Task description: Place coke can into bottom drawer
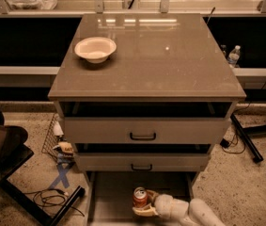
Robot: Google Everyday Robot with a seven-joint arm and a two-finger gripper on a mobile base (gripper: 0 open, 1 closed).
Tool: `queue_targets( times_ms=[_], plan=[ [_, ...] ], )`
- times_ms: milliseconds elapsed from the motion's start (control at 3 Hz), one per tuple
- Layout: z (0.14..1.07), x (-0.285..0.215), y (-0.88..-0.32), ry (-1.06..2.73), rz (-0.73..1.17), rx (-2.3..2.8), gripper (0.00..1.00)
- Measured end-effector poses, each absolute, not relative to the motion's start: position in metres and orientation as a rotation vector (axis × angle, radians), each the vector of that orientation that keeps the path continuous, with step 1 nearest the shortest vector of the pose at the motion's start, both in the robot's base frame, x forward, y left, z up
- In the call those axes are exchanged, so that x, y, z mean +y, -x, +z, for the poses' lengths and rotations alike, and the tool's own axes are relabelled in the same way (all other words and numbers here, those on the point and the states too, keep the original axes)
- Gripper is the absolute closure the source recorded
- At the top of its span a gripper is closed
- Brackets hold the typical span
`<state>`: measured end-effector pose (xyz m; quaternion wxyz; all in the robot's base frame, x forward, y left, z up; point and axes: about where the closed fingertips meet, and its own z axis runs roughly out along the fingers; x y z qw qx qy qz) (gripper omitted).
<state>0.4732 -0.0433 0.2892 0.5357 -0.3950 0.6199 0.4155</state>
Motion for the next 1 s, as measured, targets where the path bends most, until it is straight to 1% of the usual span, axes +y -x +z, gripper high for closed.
queue_targets(
  times_ms=[667, 1000],
  plan=[
    [0.233, 0.008, -0.487, 0.965, 1.083, 1.422, 1.00],
    [0.221, 0.023, -0.490, 0.966, 1.088, 1.391, 1.00]
  ],
)
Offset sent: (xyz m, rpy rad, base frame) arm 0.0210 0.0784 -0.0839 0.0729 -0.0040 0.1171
